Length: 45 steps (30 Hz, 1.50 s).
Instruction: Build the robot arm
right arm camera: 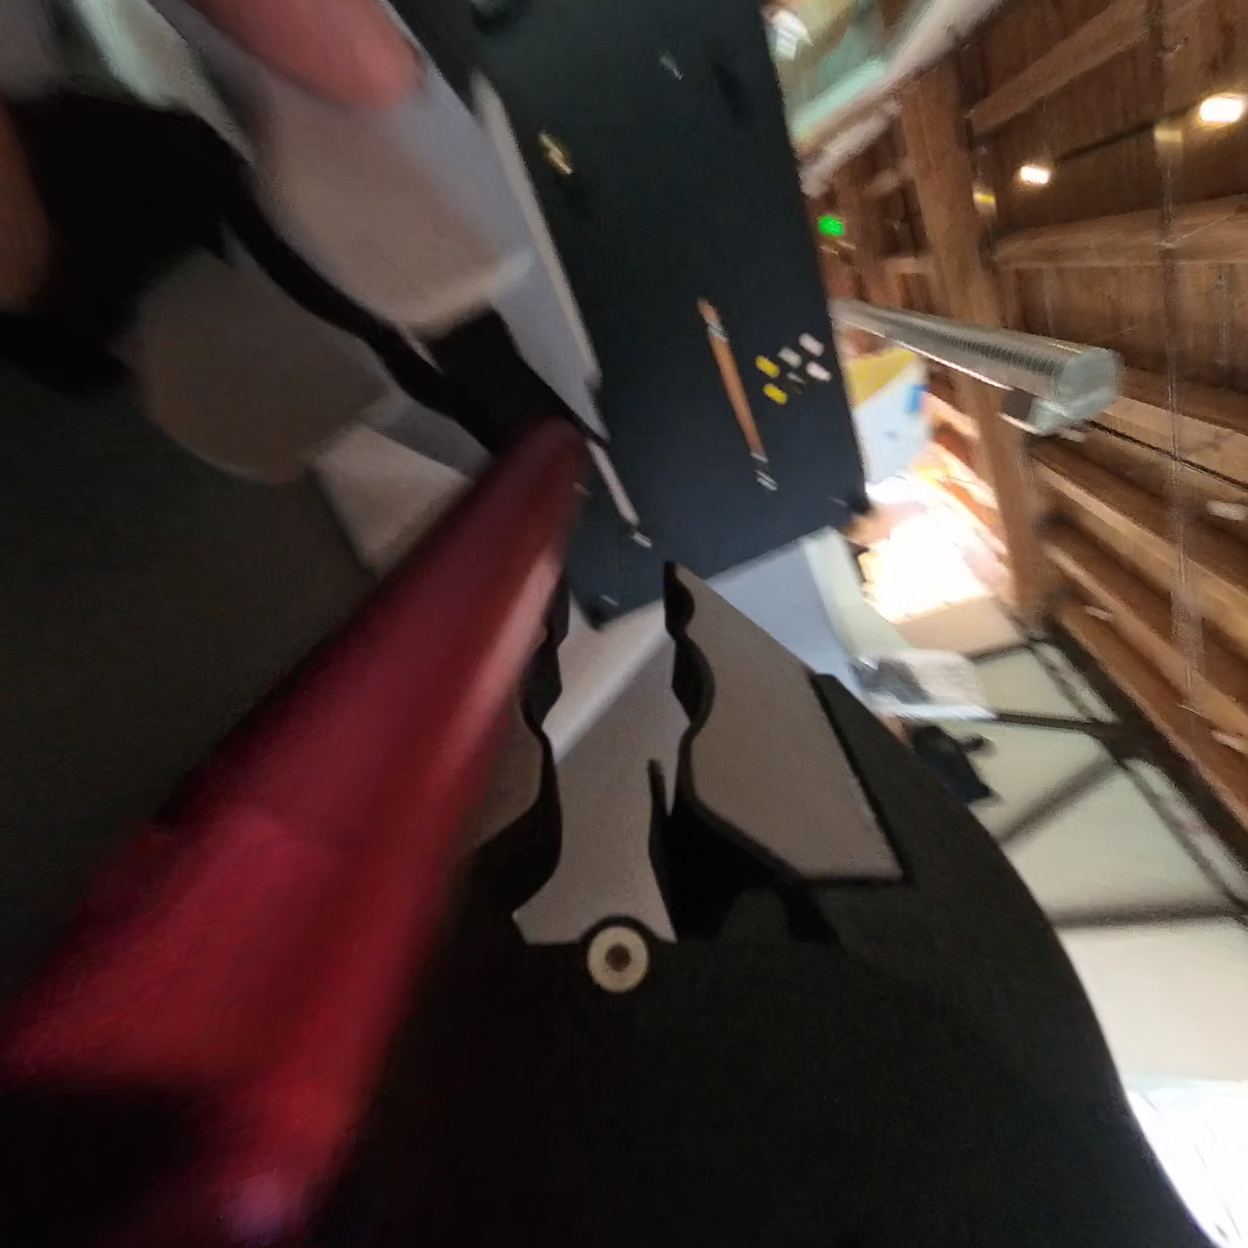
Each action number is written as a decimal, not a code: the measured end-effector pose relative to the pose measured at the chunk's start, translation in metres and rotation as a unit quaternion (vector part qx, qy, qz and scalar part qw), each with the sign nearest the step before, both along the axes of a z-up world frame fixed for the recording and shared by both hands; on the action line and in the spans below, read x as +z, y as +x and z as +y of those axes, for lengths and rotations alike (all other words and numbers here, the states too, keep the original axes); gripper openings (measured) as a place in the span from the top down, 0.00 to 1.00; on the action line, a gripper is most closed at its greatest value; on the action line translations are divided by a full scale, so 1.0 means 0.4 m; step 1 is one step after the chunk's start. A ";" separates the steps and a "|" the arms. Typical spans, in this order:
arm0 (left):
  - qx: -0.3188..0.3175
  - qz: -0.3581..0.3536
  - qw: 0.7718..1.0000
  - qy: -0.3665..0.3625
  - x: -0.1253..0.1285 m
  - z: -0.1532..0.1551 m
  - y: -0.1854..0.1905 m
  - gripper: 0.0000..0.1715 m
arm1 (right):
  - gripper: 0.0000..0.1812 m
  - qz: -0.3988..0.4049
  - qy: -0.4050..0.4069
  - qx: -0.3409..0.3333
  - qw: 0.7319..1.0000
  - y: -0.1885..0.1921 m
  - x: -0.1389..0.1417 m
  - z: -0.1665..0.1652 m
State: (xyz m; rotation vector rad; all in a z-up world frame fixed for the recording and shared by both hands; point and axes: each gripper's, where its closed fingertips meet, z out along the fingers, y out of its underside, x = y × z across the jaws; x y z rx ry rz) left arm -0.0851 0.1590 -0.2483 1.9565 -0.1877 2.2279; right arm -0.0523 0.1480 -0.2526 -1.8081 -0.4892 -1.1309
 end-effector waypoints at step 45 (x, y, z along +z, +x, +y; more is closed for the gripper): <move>-0.019 0.002 1.000 0.000 -0.001 0.002 -0.004 0.89 | 0.85 0.153 -0.409 0.785 0.439 0.007 -0.026 0.230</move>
